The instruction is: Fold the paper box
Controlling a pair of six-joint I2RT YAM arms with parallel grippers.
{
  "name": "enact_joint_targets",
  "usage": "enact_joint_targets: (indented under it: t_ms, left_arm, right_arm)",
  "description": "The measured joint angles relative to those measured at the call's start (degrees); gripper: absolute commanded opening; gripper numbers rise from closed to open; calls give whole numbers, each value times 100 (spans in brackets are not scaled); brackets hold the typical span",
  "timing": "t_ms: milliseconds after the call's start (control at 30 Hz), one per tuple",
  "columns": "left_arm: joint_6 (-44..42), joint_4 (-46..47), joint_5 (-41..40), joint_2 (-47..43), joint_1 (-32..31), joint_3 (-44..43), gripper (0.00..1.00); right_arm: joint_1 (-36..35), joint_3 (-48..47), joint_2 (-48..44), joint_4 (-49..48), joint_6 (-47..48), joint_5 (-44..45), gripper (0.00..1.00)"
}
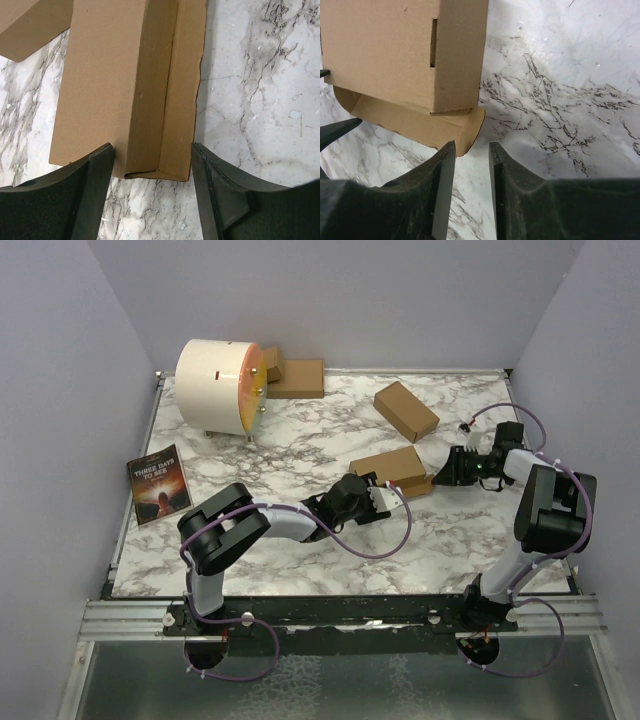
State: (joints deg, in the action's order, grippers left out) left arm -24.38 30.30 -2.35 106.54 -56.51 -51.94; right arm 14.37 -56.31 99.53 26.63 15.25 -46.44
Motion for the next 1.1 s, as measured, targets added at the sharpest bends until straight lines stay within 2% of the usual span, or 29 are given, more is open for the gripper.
enact_joint_targets:
  t_ms: [300,567,767,1000,1100]
  left_arm:
    - [28,-74,-20,46,-20,-85,64]
    - [31,-101,-26,61,-20,-111,65]
    - [24,-184,33,59,-24,-129,84]
    - [103,-555,164,-122,-24,-133,90]
    - [61,-758,284,-372,-20,-68,98]
  right_arm:
    - [0,-94,332,-186,-225,-179,20]
    - [0,-94,334,-210,-295,-280,19]
    - [0,-94,334,-219,-295,-280,19]
    - [0,-96,334,-221,-297,-280,20]
    - [0,-94,337,-221,-297,-280,20]
